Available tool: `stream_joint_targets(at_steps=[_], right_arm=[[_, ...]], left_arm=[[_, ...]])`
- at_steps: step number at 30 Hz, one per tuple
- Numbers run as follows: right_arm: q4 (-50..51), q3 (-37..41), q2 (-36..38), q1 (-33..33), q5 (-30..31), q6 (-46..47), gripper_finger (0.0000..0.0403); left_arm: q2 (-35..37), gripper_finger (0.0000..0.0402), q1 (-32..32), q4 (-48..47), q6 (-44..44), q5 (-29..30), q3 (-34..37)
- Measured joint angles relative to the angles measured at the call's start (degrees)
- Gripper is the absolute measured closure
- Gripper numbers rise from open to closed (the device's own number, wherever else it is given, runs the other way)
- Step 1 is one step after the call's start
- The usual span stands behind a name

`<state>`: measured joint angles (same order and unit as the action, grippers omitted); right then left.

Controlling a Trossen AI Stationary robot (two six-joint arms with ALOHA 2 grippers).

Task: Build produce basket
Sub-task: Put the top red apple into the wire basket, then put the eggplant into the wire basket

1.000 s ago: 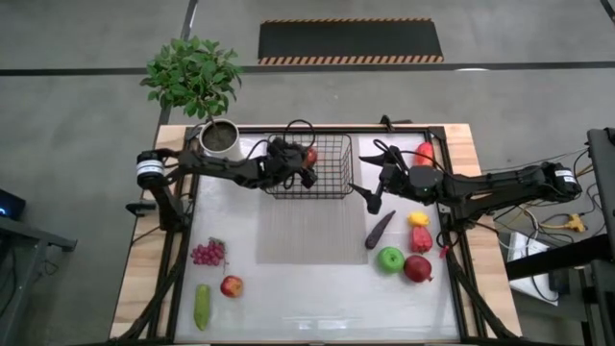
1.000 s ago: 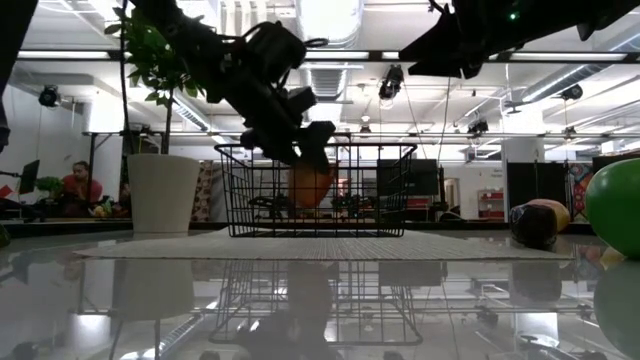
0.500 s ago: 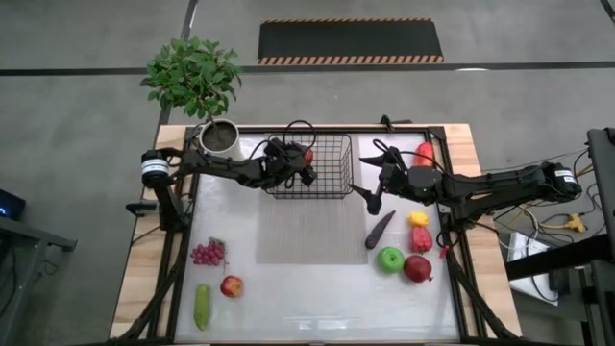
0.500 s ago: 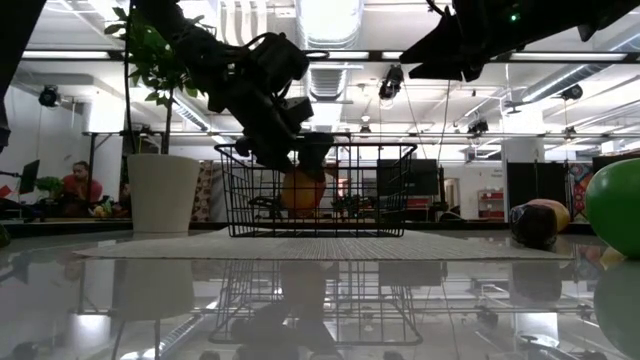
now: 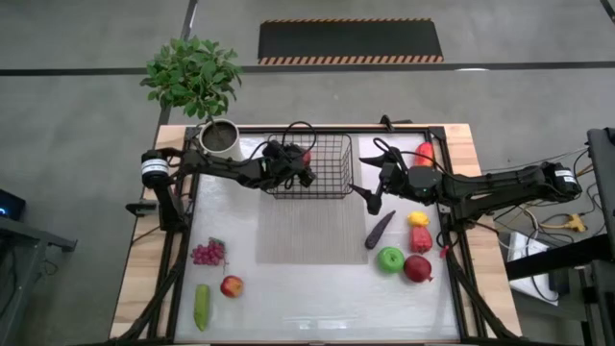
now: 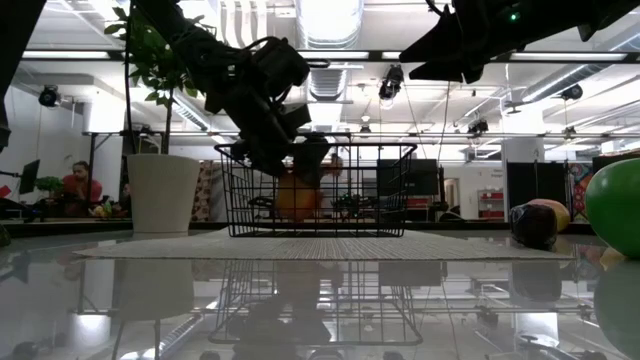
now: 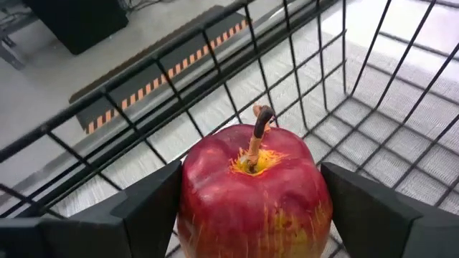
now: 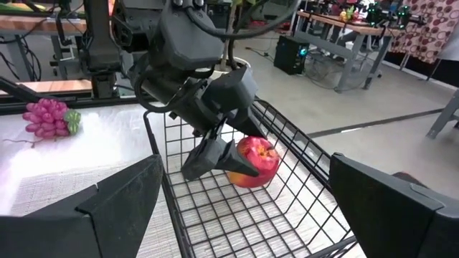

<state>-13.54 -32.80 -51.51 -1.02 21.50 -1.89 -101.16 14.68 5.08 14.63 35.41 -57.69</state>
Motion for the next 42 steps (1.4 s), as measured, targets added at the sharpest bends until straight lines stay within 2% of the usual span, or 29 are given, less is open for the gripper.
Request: stream_joint_targets(at_steps=[5,15,23,28,36,39,42], right_arm=[[0.00,0.00,0.00,0.00,0.00,0.56,0.0021],[0.02,0.00,0.00,0.00,0.00,0.65,0.0021],[0.54,-0.09,0.09,0.00,0.00,2.74,0.0021],[8.54,-3.21,0.13,0.02,-0.83,6.68,0.0023],[27.67,-9.41,0.04,1.70,-1.20,12.78,0.0024],[33.57,-10.75,0.00,2.69,-4.14,14.42,0.0024],[37.77,-10.97,0.00,3.58,-9.60,16.32,0.0024]], left_arm=[[0.00,0.0104,0.00,-0.63,0.07,-0.01,0.00],[0.07,0.0056,0.00,-1.43,1.36,0.12,0.00],[0.74,0.0054,-0.02,-1.88,-1.39,-0.17,-0.03],[4.53,0.0054,-0.43,-1.30,-4.96,-0.09,-0.13],[12.24,0.0054,-2.45,-0.92,-14.27,-0.23,-0.11],[14.83,0.0054,-4.56,-1.06,-18.38,-1.68,-0.11],[16.76,0.0054,-7.21,-1.00,-22.79,-5.30,-0.11]])
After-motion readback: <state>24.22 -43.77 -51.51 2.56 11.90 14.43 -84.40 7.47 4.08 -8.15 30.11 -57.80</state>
